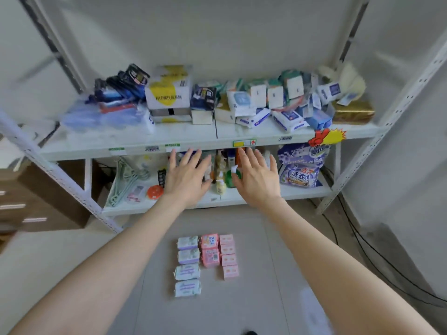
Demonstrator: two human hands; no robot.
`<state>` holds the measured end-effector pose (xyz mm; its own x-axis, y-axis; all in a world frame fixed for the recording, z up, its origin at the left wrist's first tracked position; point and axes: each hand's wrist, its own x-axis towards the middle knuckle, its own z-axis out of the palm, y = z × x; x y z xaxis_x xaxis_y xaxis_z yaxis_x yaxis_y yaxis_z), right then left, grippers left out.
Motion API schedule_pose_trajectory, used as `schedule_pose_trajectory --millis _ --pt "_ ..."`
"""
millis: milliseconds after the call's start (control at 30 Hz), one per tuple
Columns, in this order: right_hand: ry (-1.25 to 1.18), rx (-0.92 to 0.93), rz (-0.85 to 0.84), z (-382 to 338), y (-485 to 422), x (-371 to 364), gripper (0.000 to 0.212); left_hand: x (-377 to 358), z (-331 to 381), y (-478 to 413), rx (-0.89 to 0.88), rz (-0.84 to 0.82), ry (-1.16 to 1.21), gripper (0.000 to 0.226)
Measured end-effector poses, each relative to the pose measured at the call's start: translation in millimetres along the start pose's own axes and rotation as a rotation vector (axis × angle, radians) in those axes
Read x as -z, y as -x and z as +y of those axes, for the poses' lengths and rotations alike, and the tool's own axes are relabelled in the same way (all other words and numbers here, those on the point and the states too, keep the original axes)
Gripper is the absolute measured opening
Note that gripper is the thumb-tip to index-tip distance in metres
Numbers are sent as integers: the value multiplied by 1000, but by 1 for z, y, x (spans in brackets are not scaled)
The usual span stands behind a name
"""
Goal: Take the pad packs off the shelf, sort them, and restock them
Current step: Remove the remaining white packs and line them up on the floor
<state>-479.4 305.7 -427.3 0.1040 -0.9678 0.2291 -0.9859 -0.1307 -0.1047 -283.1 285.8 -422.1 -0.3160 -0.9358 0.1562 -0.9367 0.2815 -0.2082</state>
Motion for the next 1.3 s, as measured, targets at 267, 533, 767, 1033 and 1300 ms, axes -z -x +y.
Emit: schedule_pose_trajectory --millis 267,533,767,1033,1300 --pt "77 24 212 -19 -43 126 68 132 -39 -26 56 262 -55 66" --pt "86 60 416 -19 -82 219 68 232 -62 -55 73 434 -113 67" --pt "72 118 514 -8 -131 275 67 299 -74 -103 108 558 -152 68" --pt "51 162 607 6 -218 319 66 342 -115 -177 200 656 -99 64" --pt "-19 120 654 19 -315 318 66 349 -165 -274 169 684 30 65"
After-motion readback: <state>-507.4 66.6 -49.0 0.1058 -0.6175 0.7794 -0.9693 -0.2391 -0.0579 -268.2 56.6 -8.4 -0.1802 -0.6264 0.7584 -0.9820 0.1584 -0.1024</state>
